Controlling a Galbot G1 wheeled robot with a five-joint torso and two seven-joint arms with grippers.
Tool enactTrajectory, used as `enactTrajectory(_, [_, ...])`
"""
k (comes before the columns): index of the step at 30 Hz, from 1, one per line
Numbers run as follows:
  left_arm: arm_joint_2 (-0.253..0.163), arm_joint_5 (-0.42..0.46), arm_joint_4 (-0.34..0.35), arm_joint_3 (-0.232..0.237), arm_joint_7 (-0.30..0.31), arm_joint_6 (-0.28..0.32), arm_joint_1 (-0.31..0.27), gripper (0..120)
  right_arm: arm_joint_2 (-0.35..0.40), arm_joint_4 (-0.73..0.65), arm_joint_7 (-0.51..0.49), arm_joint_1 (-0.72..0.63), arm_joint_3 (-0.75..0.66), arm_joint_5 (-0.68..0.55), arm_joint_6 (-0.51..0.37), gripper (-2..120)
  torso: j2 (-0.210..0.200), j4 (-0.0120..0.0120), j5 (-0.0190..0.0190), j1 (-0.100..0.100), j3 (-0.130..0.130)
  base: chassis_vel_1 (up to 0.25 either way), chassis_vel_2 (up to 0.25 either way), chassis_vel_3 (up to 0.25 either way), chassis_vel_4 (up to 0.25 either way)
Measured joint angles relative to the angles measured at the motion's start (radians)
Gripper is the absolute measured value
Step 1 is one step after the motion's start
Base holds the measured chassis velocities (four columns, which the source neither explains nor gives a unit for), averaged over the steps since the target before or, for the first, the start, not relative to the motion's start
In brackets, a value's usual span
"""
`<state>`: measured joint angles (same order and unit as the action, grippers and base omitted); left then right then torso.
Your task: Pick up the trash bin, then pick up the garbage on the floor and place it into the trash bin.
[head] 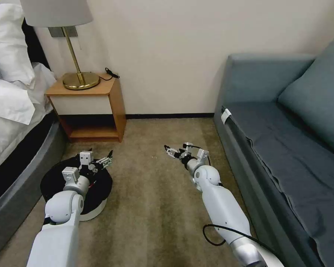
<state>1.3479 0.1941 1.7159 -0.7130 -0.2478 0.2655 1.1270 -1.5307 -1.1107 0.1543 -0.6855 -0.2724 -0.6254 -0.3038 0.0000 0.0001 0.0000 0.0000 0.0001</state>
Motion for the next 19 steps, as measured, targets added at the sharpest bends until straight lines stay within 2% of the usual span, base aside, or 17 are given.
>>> enactTrajectory(19, [0.0, 0.003, 0.003, -0.003, 0.002, 0.002, 0.001, 100, 0.001, -0.003, 0.001, 0.0, 0.003, -0.001, -0.002, 100, 0.0, 0.0, 0.0, 0.0, 0.0, 0.0, 0.0, 0.0, 0.0])
